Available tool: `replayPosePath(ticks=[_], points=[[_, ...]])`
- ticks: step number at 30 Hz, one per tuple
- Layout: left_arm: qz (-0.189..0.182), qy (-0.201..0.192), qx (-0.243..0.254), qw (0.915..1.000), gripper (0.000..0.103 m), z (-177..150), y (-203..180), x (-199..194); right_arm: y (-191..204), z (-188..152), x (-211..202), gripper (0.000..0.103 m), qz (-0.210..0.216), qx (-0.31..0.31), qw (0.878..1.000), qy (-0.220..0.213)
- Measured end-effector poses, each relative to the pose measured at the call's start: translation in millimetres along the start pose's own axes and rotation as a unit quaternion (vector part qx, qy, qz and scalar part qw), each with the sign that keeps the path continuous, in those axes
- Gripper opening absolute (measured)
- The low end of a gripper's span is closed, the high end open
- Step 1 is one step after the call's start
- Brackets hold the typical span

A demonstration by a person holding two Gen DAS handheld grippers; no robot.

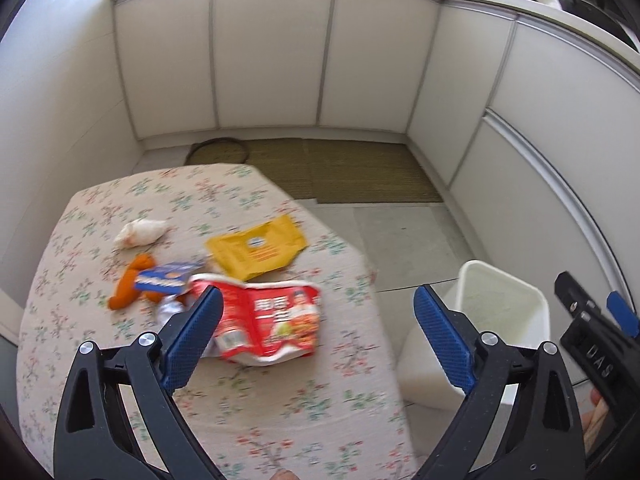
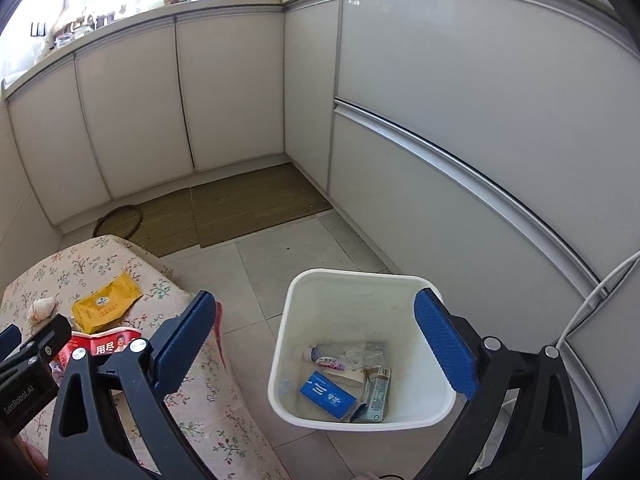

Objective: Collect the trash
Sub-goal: 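Move both tools back over the remaining trash on the table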

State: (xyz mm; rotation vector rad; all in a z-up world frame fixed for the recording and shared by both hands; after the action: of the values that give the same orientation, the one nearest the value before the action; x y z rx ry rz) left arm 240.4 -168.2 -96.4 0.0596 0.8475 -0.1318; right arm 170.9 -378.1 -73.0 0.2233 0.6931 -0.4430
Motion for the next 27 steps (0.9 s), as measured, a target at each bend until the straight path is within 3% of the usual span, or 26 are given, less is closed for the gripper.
replayPosePath(ticks=[8,17,23,27], points=[[0.048,0.035,-0.064,0.9962,0.092,-15,109,7,95,-14,17,0.096,0.053,-0.064,0.996,0.034],[0.074,0.066,-0.143,0.9848,0.092,-33,204,14,184,-68,46,0.096,0.119,-0.084,0.981,0.125],[0.071,0.073,-0.171,0.98,0.092,-34,236,12,246,-102,41,0.096,0.118,-0.228,0.959,0.124],[0.071,0.078,-0.179,0.9782,0.092,-36,247,13,262,-116,50,0.095,0.11,-0.281,0.945,0.124]])
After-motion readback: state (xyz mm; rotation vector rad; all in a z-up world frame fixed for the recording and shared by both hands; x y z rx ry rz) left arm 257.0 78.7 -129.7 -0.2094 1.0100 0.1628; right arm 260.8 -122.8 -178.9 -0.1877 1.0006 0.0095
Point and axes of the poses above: each gripper's, at about its wrist camera, not at the fingertips, and x roughly the way its jaws point, y to its left, z to its top, the point moved 10 cm from there along x, roughly the way its jaws point, and after that the axes turned 7 degrees about z, right-handed, at the moved point
